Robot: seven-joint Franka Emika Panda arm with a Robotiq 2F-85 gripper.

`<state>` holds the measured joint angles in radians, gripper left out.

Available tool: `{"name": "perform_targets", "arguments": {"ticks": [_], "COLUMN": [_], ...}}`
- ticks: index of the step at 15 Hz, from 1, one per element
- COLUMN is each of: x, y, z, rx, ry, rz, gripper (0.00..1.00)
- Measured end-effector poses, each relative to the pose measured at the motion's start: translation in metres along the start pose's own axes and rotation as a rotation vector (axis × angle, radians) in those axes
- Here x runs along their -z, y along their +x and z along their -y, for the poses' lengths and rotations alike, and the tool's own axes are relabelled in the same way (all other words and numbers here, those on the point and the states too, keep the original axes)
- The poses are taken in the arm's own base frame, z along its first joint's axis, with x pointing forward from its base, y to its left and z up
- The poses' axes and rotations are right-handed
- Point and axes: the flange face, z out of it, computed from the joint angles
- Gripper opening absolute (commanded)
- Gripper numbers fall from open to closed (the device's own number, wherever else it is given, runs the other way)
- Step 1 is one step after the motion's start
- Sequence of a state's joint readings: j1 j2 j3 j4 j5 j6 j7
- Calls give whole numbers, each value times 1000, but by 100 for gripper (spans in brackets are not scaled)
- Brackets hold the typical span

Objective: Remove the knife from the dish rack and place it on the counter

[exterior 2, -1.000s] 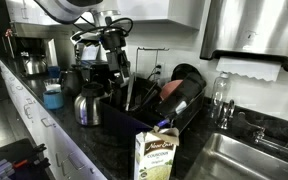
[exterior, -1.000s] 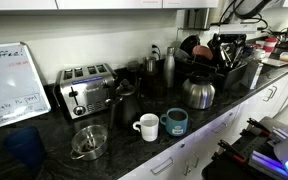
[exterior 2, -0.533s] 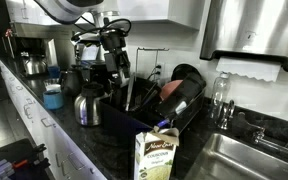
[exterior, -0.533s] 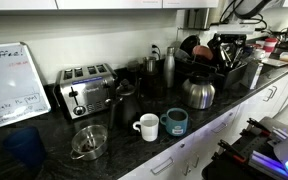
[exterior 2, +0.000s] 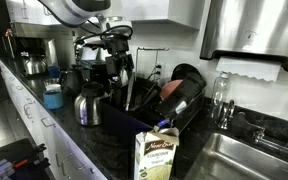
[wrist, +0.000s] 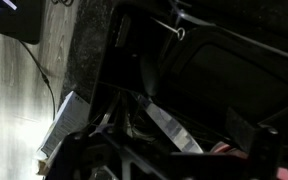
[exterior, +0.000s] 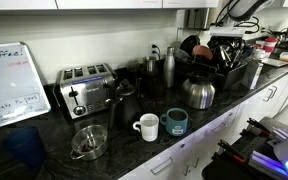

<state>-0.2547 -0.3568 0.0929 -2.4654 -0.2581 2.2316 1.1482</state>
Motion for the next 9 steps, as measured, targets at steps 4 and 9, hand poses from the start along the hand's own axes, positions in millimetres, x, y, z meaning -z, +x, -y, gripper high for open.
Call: {"name": "perform_targets", "arguments": {"ticks": [4,9], "x": [-1,-6], "y": [11,15], "z": [19,29], "rx": [-32,-46], "ry": [-15,-74], "rz": [-40,-92], "gripper": [100,100]}}
